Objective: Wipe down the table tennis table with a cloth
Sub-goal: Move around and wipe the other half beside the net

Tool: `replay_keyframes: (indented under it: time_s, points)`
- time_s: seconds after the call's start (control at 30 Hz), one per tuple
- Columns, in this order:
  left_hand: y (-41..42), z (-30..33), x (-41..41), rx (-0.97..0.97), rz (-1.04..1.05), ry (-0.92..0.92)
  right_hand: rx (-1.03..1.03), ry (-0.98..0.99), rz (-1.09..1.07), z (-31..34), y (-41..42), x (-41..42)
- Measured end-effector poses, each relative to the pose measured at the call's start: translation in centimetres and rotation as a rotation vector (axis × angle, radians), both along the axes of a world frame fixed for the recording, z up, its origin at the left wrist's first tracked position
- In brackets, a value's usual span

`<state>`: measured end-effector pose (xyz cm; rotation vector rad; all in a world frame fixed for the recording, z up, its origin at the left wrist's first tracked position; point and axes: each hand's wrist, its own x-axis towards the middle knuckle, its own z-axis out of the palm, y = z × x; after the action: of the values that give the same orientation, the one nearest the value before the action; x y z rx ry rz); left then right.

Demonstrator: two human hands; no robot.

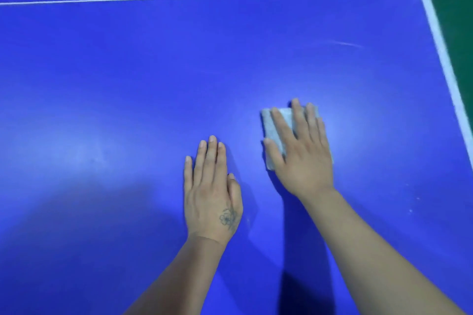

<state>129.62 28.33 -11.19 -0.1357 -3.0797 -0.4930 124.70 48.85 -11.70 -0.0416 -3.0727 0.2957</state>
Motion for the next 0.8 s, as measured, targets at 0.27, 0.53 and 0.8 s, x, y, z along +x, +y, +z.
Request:
replay_keyframes:
  time_s: [0.27,0.53,0.8]
  points:
    - [-0.8,0.1,-13.3,-0.092,0.138,0.005,0.016,-0.126,-0.403,0.4,12.6,-3.4]
    - [-0.5,-0.6,-16.0,-0.159,0.15,0.025,-0.015,-0.133,-0.477,1.3,13.7,-16.0]
    - [-0.4,-0.5,-16.4,-0.183,0.151,0.016,0.018,-0.083,-0.068,1.0,2.4,-21.3]
